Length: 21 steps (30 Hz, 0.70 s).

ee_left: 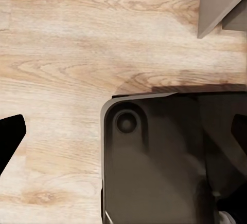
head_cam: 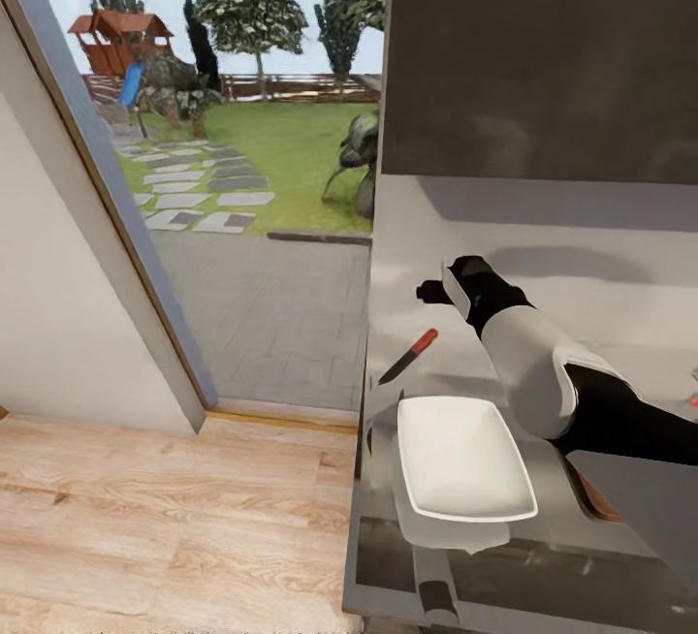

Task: In the kitchen, take the Vidalia onion out of the sink, dice it on the chopping board with the paring knife, put the diced onion into the bowl on the countertop, then place both the paring knife and the chopping board into the sink.

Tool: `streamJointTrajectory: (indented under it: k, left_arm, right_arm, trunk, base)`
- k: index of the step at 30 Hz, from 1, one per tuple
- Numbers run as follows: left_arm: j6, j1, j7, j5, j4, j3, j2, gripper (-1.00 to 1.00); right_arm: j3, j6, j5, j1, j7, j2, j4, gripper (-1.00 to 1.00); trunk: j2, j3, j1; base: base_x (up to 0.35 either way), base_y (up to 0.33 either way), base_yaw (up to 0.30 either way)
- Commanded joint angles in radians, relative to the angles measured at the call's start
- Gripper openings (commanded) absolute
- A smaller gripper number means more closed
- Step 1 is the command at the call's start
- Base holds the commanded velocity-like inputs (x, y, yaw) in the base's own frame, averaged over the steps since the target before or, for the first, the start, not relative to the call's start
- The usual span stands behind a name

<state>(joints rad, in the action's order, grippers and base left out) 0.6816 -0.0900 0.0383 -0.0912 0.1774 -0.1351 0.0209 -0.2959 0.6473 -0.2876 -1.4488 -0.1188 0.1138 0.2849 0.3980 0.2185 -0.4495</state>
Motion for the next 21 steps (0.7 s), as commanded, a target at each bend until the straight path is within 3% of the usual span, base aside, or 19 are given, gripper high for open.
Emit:
streamJointTrajectory:
  k: [1, 10, 21]
  left_arm:
    - [0.001, 0.000, 0.003, -0.009, 0.002, -0.009, 0.001, 1.00]
    - [0.001, 0.000, 0.004, -0.009, 0.002, -0.008, 0.001, 1.00]
    - [0.001, 0.000, 0.004, -0.009, 0.002, -0.008, 0.001, 1.00]
  right_arm:
    - [-0.008, 0.002, -0.010, -0.001, 0.001, 0.002, 0.001, 1.00]
    - [-0.008, -0.045, -0.009, 0.001, 0.001, 0.003, -0.001, 1.00]
    - [-0.008, -0.037, -0.008, 0.001, -0.001, 0.004, 0.000, 1.00]
  trunk:
    - [0.002, 0.003, -0.001]
    - [0.002, 0.018, -0.001]
    - [0.002, 0.036, -0.001]
  base:
    - [0.000, 0.000, 0.000]
    - [0.000, 0.000, 0.000]
    - [0.000, 0.000, 0.000]
